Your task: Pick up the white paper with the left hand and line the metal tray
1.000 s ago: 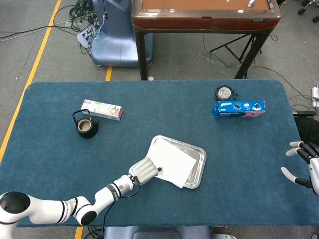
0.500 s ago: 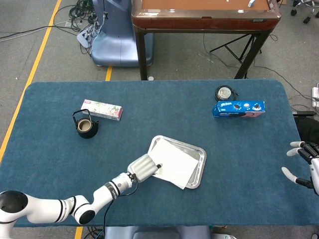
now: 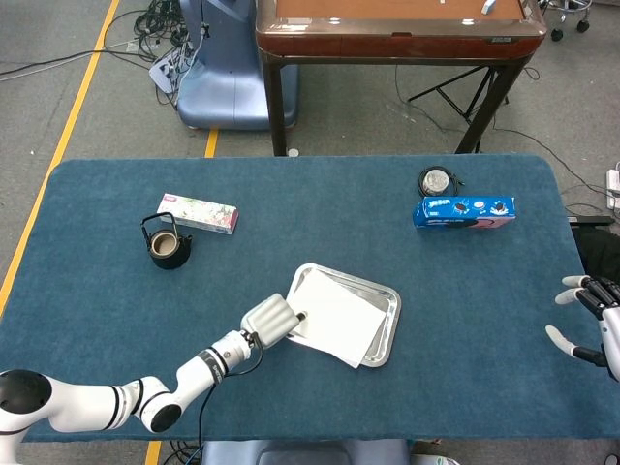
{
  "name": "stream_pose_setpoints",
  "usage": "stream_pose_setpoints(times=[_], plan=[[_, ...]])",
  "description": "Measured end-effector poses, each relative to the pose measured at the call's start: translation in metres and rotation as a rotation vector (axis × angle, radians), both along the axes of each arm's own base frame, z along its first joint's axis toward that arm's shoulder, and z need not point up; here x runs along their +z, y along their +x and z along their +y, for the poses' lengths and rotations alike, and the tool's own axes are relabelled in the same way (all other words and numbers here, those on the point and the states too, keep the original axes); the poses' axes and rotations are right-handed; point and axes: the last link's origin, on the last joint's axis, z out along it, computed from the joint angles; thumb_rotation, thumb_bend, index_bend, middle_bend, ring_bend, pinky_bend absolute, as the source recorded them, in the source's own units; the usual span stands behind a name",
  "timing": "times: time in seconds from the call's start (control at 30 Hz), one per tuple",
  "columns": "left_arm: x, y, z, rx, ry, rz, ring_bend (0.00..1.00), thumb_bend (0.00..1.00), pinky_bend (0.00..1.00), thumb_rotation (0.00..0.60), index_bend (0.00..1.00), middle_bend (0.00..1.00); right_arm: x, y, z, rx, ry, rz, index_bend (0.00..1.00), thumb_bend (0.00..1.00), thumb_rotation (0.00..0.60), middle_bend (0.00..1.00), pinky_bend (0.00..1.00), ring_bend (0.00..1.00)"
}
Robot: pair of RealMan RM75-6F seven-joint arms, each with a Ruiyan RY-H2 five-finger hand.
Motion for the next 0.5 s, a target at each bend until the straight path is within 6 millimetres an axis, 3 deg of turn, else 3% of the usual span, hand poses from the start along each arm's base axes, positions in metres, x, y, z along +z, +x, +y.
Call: stream_pose_setpoints(times=[0.5], plan=[[-0.0022, -0.0032, -0.0088, 0.004, -0.018, 0.022, 1.0, 0.53, 1.0, 0.6, 0.27, 1.0, -0.0005, -0.0002, -0.0005, -0.002, 0.001, 0.001, 0.45, 0.2, 0.6, 0.32, 0.3, 0.24]])
